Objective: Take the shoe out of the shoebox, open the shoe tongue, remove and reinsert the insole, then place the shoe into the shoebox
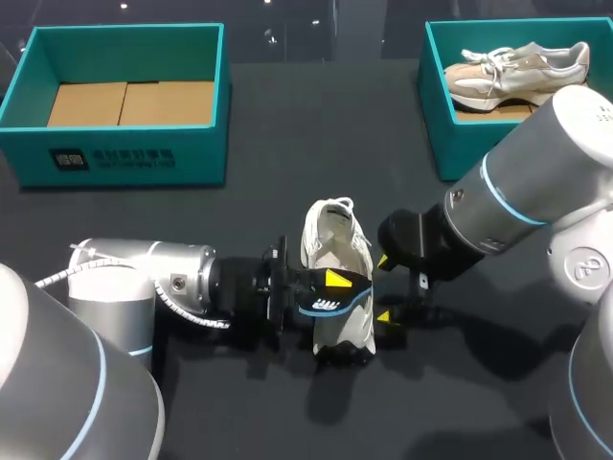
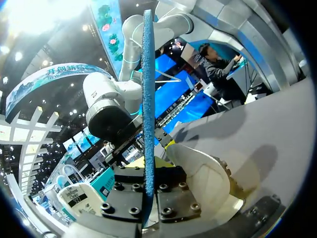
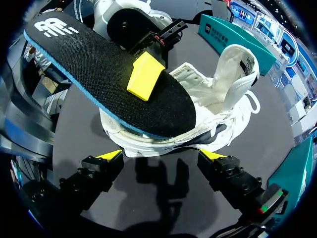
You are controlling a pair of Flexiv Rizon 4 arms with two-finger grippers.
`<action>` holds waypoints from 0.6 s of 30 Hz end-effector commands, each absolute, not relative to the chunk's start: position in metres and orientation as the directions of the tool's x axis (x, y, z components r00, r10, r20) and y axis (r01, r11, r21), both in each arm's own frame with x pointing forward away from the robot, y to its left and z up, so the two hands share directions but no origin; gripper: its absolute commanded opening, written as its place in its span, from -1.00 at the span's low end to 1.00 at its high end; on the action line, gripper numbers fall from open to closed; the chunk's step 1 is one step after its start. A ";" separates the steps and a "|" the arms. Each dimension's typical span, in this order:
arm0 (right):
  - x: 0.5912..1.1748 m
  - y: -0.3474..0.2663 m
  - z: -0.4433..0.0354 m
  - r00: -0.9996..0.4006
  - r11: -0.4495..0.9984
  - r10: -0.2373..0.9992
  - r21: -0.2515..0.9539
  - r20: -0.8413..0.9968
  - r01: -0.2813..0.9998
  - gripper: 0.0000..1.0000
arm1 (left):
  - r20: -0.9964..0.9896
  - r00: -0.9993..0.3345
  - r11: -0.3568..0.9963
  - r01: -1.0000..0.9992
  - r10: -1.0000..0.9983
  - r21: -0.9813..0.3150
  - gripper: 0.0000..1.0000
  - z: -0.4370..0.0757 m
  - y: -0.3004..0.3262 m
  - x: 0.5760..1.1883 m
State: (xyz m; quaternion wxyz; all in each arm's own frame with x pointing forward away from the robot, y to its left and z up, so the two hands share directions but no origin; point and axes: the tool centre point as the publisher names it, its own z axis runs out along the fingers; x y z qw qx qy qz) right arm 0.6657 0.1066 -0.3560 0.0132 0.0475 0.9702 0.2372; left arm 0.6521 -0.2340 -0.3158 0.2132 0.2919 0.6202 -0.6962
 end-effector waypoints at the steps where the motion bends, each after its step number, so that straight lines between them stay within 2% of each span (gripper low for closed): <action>1: 0.664 0.107 -0.356 -0.995 0.883 0.101 0.461 -0.007 0.087 1.00 | -0.674 -0.735 -0.137 0.663 0.071 -0.736 -1.00 -0.320 -0.233 0.655; 18: 0.664 0.107 -0.356 -0.995 0.883 0.101 0.461 -0.007 0.087 1.00 | -0.628 -0.776 -0.077 0.623 0.064 -0.778 -1.00 -0.342 -0.230 0.672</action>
